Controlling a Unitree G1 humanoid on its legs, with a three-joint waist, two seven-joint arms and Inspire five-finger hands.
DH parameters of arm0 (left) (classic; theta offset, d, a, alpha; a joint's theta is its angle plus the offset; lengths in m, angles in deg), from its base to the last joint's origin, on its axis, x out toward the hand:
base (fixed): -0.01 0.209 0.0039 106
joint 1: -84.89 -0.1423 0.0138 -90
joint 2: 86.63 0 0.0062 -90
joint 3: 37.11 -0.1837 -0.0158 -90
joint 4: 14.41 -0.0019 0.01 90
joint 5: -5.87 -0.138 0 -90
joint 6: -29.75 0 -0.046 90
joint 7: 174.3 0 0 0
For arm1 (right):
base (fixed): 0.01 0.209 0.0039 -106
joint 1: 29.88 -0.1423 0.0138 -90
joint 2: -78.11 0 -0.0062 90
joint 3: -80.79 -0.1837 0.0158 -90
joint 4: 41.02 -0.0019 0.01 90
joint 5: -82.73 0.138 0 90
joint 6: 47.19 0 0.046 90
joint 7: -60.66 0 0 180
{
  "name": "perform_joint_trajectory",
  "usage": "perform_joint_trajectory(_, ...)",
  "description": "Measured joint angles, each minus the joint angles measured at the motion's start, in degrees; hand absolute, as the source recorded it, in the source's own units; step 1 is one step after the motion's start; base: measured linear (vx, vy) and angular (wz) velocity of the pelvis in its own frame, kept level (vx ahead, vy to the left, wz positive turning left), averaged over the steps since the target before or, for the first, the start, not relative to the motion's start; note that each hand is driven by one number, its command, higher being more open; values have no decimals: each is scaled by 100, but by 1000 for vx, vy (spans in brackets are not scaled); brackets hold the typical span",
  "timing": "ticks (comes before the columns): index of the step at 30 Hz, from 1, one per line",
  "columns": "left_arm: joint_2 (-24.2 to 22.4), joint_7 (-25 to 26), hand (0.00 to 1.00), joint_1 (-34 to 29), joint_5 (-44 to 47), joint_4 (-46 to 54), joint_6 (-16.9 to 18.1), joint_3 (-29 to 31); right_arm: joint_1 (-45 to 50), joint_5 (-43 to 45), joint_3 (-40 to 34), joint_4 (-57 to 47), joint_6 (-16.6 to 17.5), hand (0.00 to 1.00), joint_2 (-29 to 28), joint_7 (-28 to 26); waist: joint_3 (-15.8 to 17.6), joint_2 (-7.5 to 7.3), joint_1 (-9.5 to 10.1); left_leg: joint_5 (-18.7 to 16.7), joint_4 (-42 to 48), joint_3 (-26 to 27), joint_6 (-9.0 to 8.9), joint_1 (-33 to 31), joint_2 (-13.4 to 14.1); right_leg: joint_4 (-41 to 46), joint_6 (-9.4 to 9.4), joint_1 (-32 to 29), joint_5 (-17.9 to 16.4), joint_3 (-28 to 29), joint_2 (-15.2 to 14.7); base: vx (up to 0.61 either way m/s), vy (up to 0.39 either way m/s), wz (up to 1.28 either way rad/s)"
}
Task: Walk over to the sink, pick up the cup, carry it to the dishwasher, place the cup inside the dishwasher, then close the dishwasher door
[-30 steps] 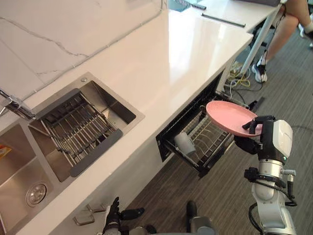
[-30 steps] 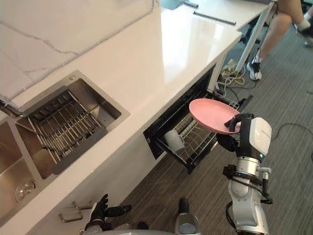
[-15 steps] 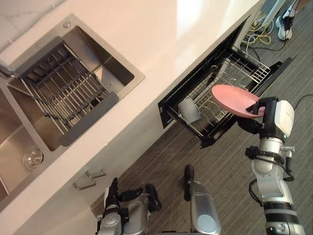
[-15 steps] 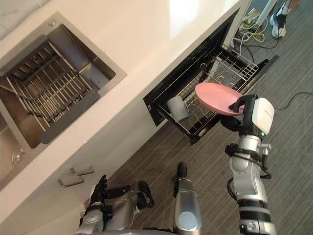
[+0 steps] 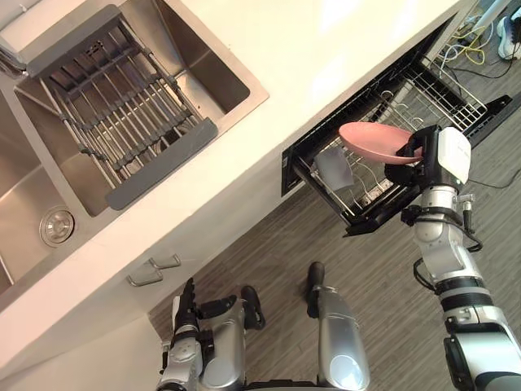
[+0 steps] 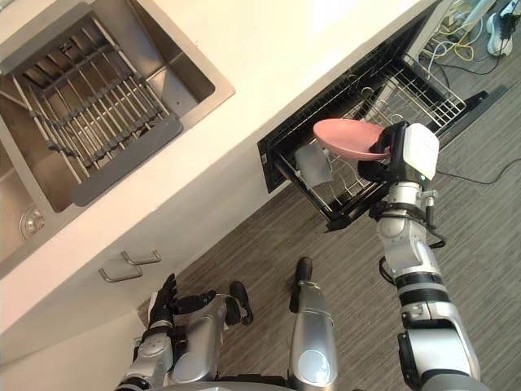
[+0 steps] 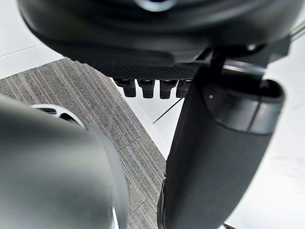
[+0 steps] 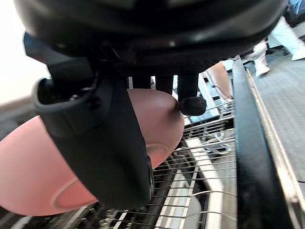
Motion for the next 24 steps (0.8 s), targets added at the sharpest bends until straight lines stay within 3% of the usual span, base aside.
perform_joint_trajectory(11, -3, 83, 100, 213, 32, -5, 52, -114, -1288, 20, 316, 1461, -180, 0, 580, 4, 77, 59, 108, -11, 258, -144, 14, -464, 1, 290, -35, -400, -84, -79, -73, -1, -2, 5)
perform_joint_trajectory(24, -81, 99, 100, 383, 180, 11, 107, -118, -1785, 247, 543, 2002, -248, 0, 775, 2, 121, 142, 252, 15, 419, -279, -1, -923, 30, 535, -109, -802, -169, -212, -160, 0, -9, 5)
